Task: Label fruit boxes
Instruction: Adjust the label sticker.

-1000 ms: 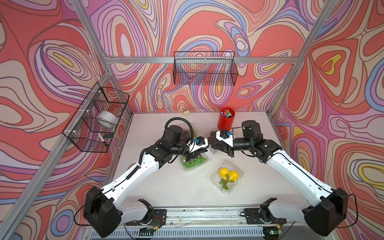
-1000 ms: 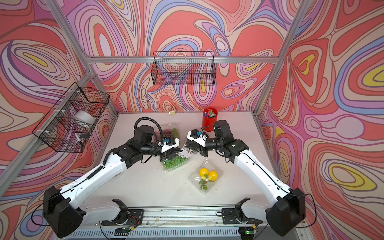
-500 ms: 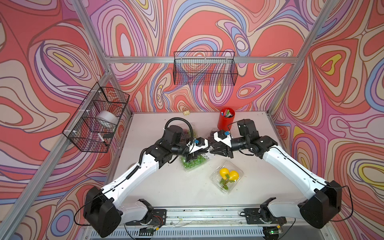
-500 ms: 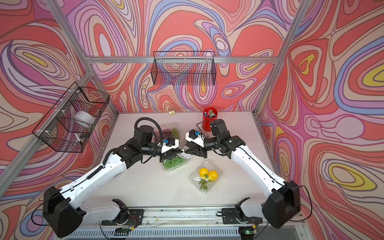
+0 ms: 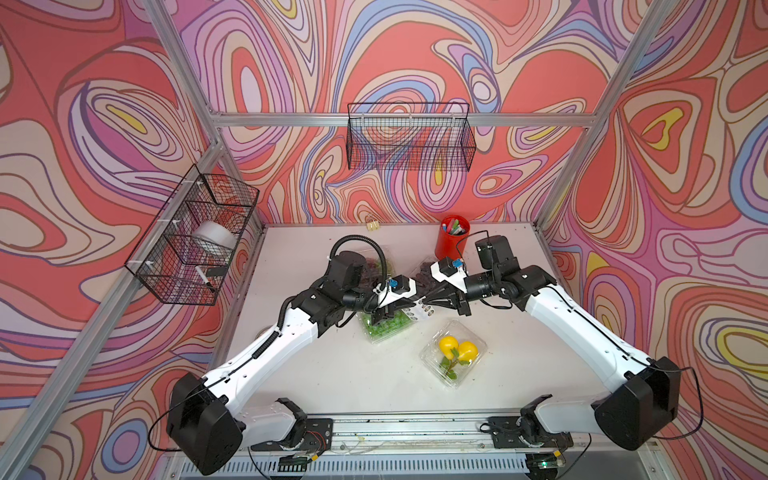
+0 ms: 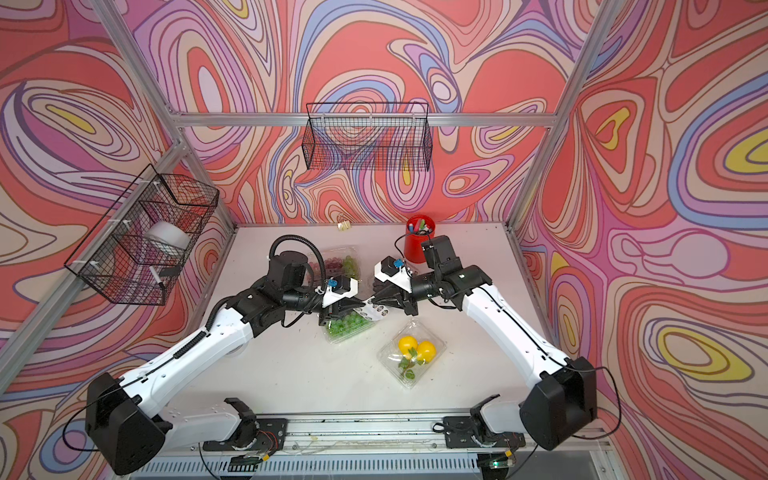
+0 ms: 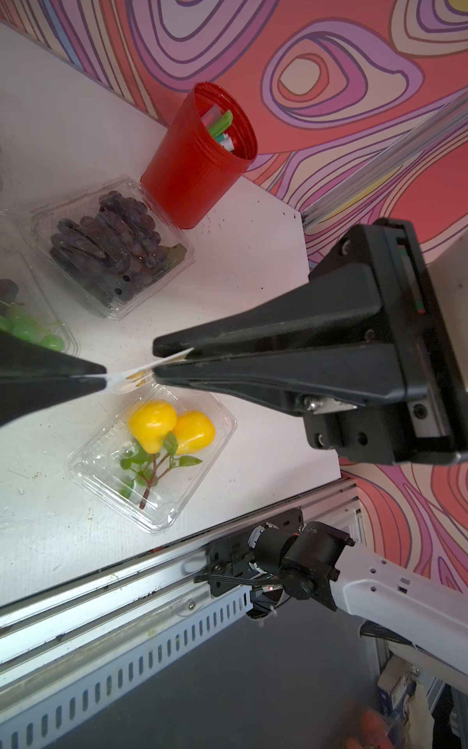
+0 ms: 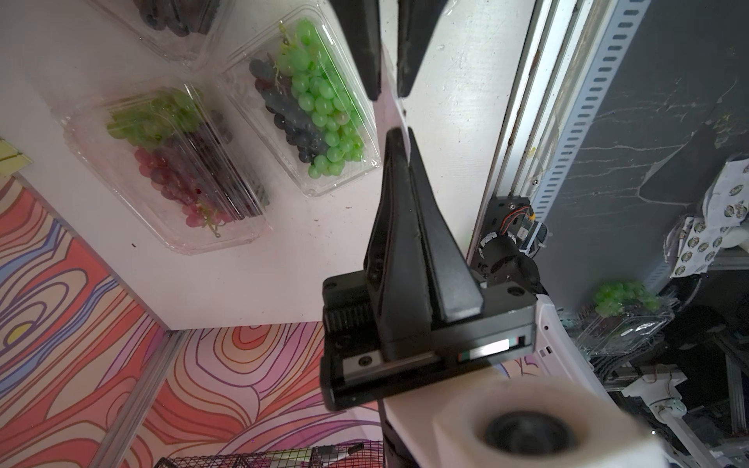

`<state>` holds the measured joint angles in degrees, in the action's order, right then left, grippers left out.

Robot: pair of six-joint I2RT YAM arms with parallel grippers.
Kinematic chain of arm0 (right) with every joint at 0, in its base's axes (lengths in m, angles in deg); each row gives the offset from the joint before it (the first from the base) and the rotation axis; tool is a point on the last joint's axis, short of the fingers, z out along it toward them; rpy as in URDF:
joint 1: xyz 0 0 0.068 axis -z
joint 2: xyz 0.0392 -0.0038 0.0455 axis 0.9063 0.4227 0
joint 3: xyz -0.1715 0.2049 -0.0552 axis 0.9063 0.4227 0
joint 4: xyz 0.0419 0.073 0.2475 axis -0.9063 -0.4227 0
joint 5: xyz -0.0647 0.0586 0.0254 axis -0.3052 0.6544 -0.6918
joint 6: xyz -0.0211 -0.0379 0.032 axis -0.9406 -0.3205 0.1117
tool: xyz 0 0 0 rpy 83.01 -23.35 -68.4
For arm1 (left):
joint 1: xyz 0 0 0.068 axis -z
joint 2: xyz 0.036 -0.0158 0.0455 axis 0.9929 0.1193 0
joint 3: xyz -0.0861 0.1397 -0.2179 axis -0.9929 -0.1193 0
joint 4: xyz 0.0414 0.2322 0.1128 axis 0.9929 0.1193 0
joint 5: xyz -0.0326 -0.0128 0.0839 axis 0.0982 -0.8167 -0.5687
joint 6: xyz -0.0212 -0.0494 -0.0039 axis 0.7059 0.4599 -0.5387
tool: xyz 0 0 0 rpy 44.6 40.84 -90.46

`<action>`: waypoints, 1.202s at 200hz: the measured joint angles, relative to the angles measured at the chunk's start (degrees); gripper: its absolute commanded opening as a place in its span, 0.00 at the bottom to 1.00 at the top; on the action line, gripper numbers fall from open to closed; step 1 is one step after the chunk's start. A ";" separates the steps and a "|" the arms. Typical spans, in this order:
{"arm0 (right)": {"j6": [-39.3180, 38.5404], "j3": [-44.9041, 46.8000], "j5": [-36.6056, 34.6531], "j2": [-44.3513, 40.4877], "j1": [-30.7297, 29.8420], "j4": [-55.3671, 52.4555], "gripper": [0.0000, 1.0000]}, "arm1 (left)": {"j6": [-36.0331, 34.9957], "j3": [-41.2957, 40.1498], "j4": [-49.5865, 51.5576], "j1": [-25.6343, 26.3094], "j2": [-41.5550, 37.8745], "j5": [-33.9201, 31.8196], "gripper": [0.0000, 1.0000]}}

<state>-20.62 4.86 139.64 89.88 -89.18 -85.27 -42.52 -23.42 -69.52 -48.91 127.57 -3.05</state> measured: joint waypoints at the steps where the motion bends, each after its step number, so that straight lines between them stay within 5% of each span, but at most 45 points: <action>1: 0.02 0.00 0.00 0.00 0.02 -0.02 0.07 | 0.00 0.00 0.00 0.00 0.00 -0.02 0.00; 20: 0.02 0.00 0.61 0.00 0.11 -0.50 0.00 | 0.09 0.00 0.00 0.00 0.00 0.04 0.00; 129: -0.28 0.00 1.92 0.00 0.50 -0.83 0.00 | 1.31 0.00 0.00 0.00 0.17 0.72 0.12; 167: -1.01 0.00 2.03 0.00 0.50 -1.01 0.00 | 1.33 0.07 0.00 0.00 0.46 0.92 0.03; 240: -6.78 -1.42 4.94 1.99 0.52 -6.05 0.00 | 1.25 0.81 0.07 0.00 1.99 1.18 0.01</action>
<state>-27.40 3.44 144.58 91.87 -88.66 -91.33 -41.28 -22.61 -69.45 -48.91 129.55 -1.87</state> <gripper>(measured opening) 0.042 0.048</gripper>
